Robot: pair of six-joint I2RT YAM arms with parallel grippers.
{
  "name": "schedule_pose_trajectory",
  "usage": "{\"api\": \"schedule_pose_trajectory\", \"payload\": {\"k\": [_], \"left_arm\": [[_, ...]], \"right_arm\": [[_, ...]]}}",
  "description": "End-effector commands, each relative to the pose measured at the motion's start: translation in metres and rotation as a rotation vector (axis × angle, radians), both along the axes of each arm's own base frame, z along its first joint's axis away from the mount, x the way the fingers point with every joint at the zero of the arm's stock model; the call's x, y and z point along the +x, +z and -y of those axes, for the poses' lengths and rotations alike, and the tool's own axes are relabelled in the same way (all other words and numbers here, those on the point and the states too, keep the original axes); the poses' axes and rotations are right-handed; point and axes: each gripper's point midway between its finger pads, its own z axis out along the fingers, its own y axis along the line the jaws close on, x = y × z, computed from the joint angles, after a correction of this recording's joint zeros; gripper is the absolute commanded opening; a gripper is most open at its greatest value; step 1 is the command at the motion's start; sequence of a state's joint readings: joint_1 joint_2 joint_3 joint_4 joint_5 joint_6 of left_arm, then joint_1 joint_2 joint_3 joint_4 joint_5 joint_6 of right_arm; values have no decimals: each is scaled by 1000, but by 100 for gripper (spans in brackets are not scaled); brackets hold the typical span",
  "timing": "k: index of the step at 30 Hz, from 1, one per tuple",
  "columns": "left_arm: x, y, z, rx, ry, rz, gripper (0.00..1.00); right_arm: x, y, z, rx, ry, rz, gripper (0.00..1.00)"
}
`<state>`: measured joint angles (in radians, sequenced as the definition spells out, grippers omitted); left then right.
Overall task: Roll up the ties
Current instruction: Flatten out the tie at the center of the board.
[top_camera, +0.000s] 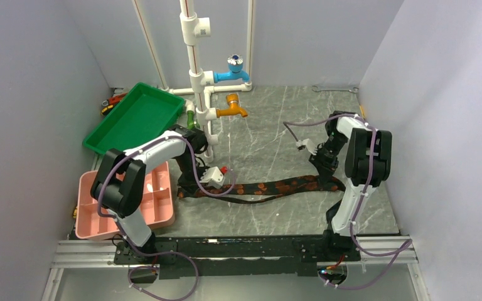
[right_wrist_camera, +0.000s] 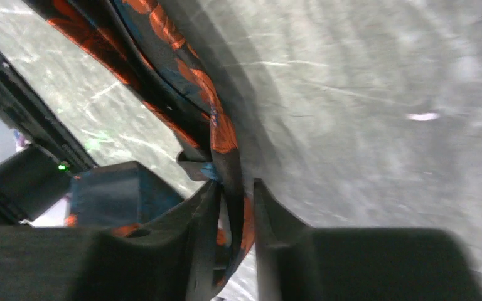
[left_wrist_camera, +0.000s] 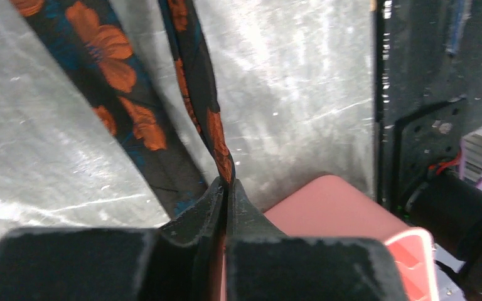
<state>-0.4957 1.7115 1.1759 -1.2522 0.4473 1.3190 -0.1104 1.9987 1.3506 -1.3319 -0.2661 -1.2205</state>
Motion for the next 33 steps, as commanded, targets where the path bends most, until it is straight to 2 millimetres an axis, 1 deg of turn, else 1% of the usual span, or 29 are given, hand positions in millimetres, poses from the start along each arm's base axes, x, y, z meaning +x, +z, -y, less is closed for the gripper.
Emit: {"api": "schedule_pose_trajectory", "payload": {"k": [1, 2, 3, 4, 6, 7, 8, 10, 11, 13, 14, 15, 17, 18, 20, 22, 24, 26, 28, 30, 31, 33], "left_arm": [[29, -8, 2, -7, 39, 107, 18], [32, -8, 3, -10, 42, 124, 24], [34, -6, 4, -13, 43, 134, 33], [37, -4, 5, -20, 53, 147, 41], [38, 1, 7, -27, 66, 150, 51], [39, 5, 9, -34, 76, 155, 58], [41, 9, 11, -43, 95, 162, 61], [43, 18, 15, -66, 116, 177, 63], [44, 23, 18, -80, 130, 185, 64], [49, 31, 24, -102, 164, 201, 68], [51, 36, 26, -111, 179, 206, 68], [52, 40, 29, -122, 194, 211, 69], [56, 49, 36, -149, 230, 220, 69], [56, 53, 39, -165, 241, 222, 70], [55, 55, 46, -186, 257, 220, 70], [54, 49, 50, -184, 266, 214, 69], [53, 37, 51, -168, 269, 221, 68], [54, 30, 57, -176, 269, 242, 69], [54, 24, 64, -181, 254, 255, 70], [52, 14, 66, -157, 228, 256, 70], [51, 8, 65, -140, 219, 256, 70], [50, 0, 63, -121, 213, 255, 70]], "right_arm": [[24, 10, -4, 9, -82, 62, 44], [24, 15, -2, 11, -99, 69, 62], [26, 23, 0, 16, -124, 85, 78], [28, 32, 5, 25, -160, 101, 85], [32, 52, 19, 46, -250, 140, 87], [33, 63, 28, 56, -293, 158, 87], [32, 74, 38, 58, -338, 173, 87], [21, 89, 59, 40, -414, 190, 85], [11, 93, 65, 18, -427, 196, 83], [-7, 96, 72, -35, -433, 216, 77], [-13, 97, 72, -56, -440, 229, 71], [-18, 99, 71, -71, -461, 249, 63], [-25, 103, 58, -64, -503, 258, 52], [-29, 104, 50, -58, -509, 254, 49], [-35, 96, 31, -54, -499, 220, 43], [-42, 82, 14, -64, -473, 182, 40], [-48, 66, 6, -101, -433, 164, 39], [-52, 55, 4, -138, -387, 164, 38], [-61, 44, 9, -186, -338, 146, 37], [-69, 37, 21, -242, -272, 125, 37], [-71, 36, 30, -276, -246, 123, 38], [-66, 45, 46, -327, -211, 147, 40]]}}
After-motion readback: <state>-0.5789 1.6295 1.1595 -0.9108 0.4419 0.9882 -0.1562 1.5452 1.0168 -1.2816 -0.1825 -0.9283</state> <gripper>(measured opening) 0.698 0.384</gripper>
